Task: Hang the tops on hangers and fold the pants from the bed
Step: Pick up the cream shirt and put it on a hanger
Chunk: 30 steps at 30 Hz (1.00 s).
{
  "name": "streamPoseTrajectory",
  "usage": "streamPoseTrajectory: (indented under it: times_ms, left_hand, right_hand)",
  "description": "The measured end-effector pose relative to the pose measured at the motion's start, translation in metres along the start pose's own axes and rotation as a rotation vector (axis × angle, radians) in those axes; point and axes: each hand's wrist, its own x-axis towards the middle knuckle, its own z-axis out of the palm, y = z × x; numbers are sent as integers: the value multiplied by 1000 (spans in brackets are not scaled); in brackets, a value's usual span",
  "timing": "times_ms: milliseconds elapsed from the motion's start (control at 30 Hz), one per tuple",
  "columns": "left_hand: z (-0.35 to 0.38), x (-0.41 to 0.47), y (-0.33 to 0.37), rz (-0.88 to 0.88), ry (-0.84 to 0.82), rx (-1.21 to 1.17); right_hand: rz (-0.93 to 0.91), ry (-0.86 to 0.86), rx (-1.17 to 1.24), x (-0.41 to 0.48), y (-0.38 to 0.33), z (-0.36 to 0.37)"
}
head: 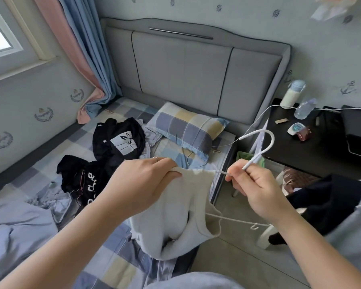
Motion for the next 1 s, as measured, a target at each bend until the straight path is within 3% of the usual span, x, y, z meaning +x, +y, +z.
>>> streamPoseTrajectory:
  times_ms: [233, 333, 467, 500, 700, 867, 1000]
  left_hand:
    - [14, 4, 25, -87, -67, 6]
    - [15, 0, 18, -142, 24, -96]
    - [15, -3, 8, -293, 179, -239]
    - [14, -3, 6, -319, 224, -273]
    - [13, -1, 7, -376, 349, -421]
    - [19, -1, 11, -431, 373, -521]
    - [26, 1, 7, -507, 362, -572]
  right_hand:
    - [-63, -82, -113, 5, -15, 29]
    - [-78, -59, -222, 10, -15, 31]
    - [-267, 318, -328, 2, 1, 23]
    - [-277, 346, -305, -4, 7, 25]
    - [-21, -59, -221, -11, 34, 70]
    - [-93, 37, -298, 11, 40, 86]
    - [-114, 9, -138, 2, 55, 94]
